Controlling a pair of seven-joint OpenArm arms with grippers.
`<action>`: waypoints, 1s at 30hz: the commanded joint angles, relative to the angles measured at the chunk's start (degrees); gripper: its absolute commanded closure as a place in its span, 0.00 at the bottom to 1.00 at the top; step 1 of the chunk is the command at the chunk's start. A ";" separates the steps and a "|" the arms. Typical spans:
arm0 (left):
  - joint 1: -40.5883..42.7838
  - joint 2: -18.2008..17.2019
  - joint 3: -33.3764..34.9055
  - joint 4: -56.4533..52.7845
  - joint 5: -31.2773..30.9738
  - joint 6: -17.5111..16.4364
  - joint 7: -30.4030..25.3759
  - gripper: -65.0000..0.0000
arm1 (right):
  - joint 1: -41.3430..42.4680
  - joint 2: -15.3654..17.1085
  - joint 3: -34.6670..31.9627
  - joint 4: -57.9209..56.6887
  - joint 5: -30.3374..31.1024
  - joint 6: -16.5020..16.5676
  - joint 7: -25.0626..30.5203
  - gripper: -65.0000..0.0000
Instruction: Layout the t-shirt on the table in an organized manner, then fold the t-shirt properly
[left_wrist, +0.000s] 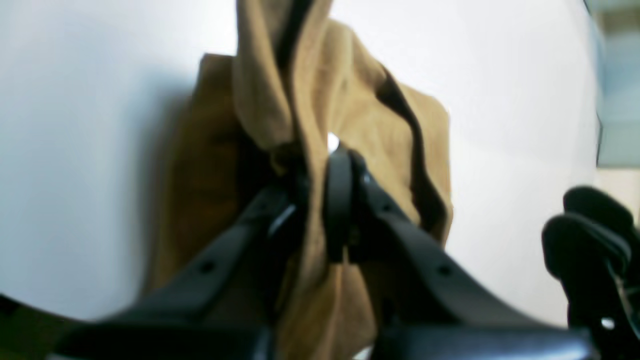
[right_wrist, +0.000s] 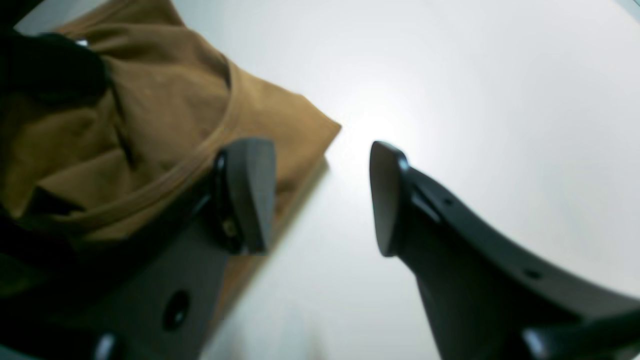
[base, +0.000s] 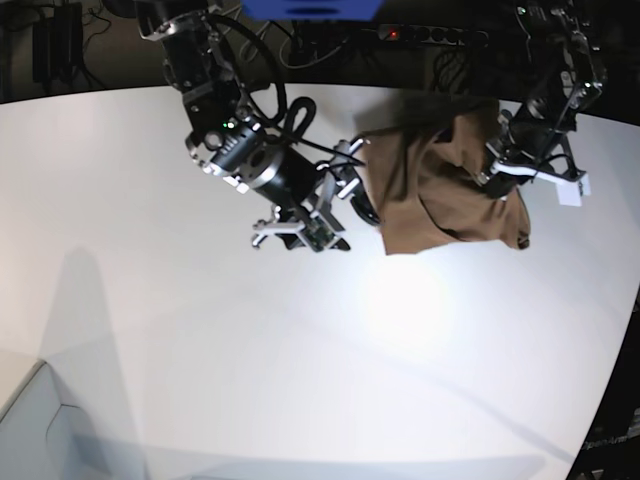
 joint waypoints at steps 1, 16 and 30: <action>0.19 -0.41 -1.16 1.08 -0.89 -0.32 -0.54 1.00 | 0.68 -0.40 -0.03 0.97 0.58 0.04 1.75 0.52; 0.10 -0.94 -1.95 -6.21 -0.71 -0.32 -0.54 0.99 | 0.51 -0.49 -0.03 0.97 0.66 0.04 1.57 0.52; 3.09 -0.85 -6.17 -0.67 -0.80 -0.32 -0.54 0.35 | 0.42 -0.40 -0.03 0.97 0.58 0.04 1.57 0.52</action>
